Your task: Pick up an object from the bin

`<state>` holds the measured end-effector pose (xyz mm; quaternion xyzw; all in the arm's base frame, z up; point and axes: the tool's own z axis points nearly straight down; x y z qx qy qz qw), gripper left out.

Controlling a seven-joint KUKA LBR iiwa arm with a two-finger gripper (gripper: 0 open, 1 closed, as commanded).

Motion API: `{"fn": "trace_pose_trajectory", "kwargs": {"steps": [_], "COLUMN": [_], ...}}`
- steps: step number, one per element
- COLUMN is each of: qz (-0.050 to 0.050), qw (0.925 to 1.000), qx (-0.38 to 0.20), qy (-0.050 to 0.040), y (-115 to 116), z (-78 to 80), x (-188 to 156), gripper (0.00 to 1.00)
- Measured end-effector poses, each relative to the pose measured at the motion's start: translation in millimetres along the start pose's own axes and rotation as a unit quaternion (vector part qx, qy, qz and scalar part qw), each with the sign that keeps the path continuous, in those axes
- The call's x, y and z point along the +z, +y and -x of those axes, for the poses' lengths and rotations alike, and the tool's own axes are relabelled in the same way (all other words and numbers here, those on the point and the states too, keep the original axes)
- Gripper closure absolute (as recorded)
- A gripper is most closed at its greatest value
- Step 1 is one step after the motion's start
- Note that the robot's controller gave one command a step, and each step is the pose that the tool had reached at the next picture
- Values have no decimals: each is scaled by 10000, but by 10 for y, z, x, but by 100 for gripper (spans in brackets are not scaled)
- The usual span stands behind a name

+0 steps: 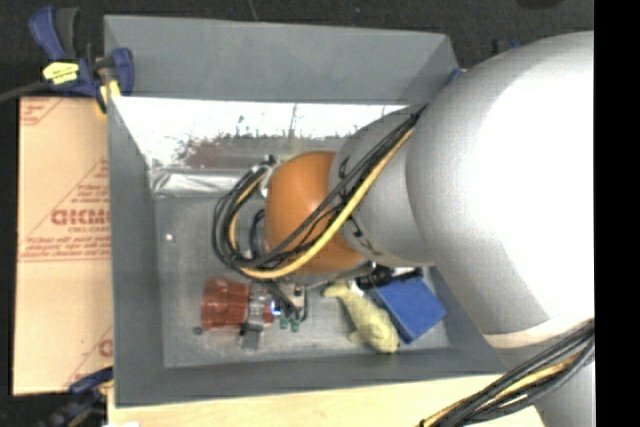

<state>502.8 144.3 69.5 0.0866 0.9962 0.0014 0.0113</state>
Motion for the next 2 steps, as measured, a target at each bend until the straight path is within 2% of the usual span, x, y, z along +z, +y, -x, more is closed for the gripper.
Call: {"fn": "trace_pose_trajectory", "kwargs": {"steps": [1, 2], "qz": [0, 3], "qw": [9993, 9993], "qx": [-381, -372], "qy": [1, 0], "y": [28, 29], "z": [-22, -21], "x": [-3, -7], "gripper": [100, 100]}}
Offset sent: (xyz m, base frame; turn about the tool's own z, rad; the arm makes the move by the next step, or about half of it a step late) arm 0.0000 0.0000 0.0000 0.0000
